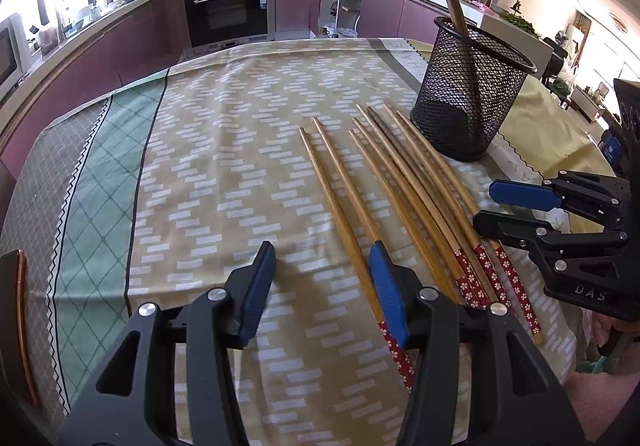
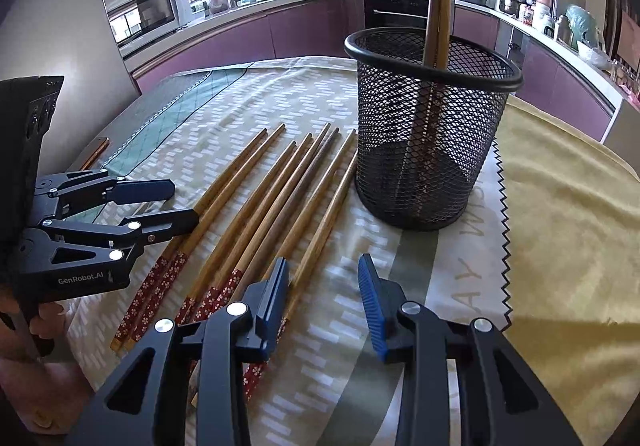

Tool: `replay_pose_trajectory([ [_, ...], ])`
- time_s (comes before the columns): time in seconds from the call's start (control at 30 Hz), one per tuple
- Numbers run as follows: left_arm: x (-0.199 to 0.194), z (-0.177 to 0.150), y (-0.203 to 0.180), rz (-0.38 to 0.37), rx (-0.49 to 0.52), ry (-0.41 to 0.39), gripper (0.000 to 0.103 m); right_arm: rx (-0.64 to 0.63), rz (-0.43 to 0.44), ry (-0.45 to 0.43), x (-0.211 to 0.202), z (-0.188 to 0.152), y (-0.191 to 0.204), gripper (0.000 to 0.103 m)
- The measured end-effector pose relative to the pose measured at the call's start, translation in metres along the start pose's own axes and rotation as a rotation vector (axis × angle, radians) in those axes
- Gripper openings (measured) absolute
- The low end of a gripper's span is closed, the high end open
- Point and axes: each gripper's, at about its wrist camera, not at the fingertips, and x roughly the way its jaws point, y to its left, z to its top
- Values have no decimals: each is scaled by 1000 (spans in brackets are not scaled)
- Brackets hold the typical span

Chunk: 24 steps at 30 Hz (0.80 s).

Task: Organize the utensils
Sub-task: 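Lower the right gripper onto another chopstick and close it while the left gripper grasps one too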

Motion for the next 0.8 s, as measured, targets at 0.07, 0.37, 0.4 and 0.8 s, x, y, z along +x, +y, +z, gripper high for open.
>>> replay_pose_trajectory([
  [0.07,2,1,-1,10,5,1,47,-7,-12,-1,2,2,1,32],
  [0.37,10,12,-2,16,2,11,35,3,-16,-10,15,14,3,21],
  [0.4,11,13,-3,18,2,12,35,12,-9,-10,15,15,2,20],
  [0.8,15,17,-5,-7,-69,14,10,135,80,-23,13,12,-15,8],
])
